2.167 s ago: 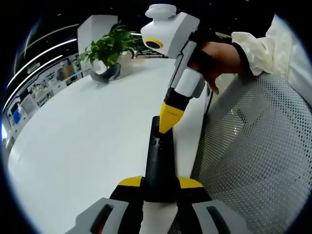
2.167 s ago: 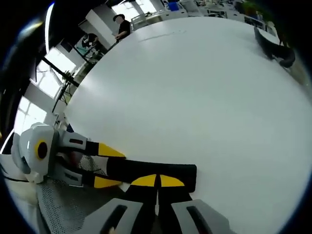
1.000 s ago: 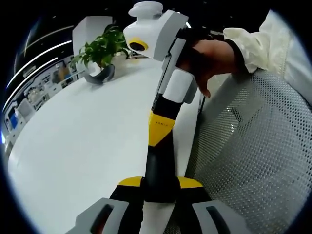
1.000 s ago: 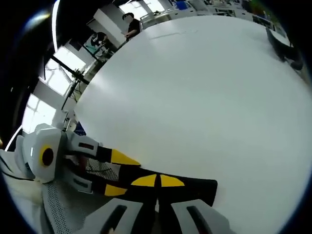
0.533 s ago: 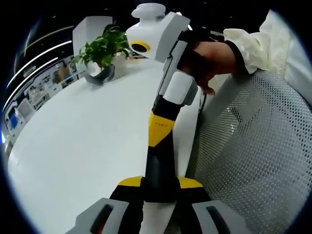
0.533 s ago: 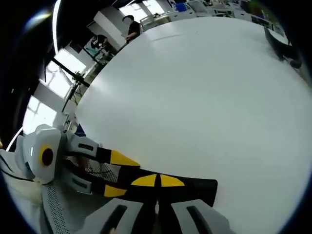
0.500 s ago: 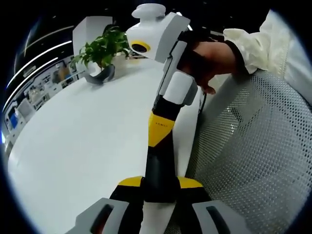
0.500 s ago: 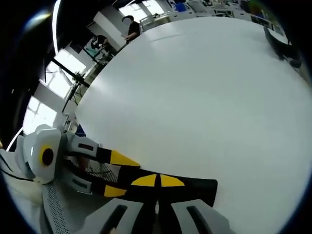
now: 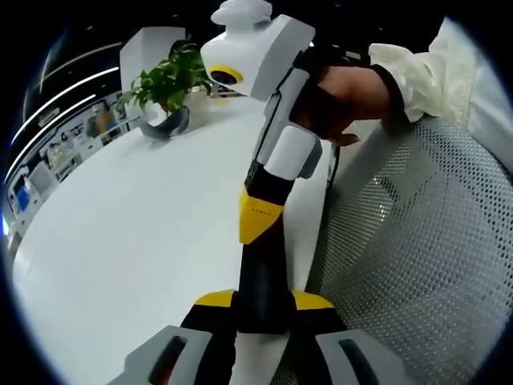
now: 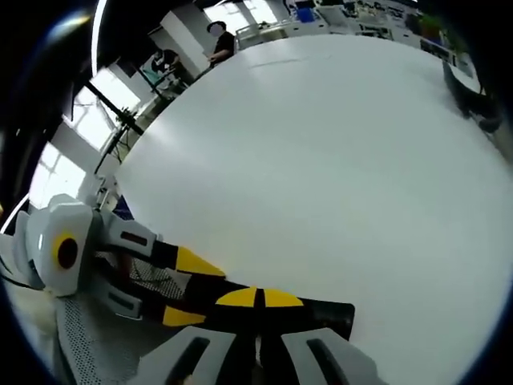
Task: Press the specified remote control buttons in sequence, fully releasing each button before pressing the next.
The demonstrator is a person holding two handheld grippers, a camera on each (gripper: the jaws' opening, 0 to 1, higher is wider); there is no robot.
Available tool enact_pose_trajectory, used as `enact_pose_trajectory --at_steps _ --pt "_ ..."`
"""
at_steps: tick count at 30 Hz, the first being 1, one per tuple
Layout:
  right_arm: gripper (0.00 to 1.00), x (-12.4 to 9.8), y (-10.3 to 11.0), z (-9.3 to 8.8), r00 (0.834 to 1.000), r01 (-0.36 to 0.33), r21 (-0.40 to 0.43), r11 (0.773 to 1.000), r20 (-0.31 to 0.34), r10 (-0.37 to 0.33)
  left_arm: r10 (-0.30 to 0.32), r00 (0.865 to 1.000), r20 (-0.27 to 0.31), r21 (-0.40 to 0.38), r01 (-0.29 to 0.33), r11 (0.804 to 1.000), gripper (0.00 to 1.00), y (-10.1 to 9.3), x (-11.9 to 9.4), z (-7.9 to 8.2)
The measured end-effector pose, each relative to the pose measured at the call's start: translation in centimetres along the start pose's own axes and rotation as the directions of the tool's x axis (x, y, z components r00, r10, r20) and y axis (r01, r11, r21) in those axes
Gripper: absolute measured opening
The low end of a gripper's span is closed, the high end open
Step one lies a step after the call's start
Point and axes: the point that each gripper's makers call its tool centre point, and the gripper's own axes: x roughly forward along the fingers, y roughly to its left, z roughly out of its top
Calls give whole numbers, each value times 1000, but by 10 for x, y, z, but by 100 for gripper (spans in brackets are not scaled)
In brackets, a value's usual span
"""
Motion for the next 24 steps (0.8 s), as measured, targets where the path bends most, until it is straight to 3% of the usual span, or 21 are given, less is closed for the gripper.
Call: enact_pose_trajectory --at_steps 7,11,12,13,14,15,17,22,24 --pt "0 0 0 0 1000 12 -23 1000 -2 -12 0 1000 1 -2 0 1000 24 0 0 0" --pt "0 4 -1 2 998 54 -93 994 -20 -56 0 1000 1 -2 0 1000 24 1 0 0" --pt "0 9 -12 -10 988 111 -143 984 -89 -124 -54 999 -5 23 54 998 25 -8 0 0" --pt "0 0 5 -8 994 6 -208 978 -106 -29 -68 997 22 67 66 996 25 -10 3 3" --pt "0 -3 8 -6 995 31 -164 986 -84 -45 -35 999 6 36 35 999 25 -8 2 0" --pt "0 12 6 -7 996 38 -166 985 -76 -51 -29 1000 -3 16 29 999 24 -6 3 0" --pt "0 14 5 -7 998 29 -162 986 -52 -38 -21 1000 -11 15 21 1000 24 -4 6 1" --pt "0 10 0 -6 995 36 -130 991 -86 -47 -14 1000 -12 13 14 1000 24 -3 6 0" --pt "0 9 -4 -4 995 59 -150 987 -67 -69 -9 1000 -12 13 9 1000 24 -2 5 0"
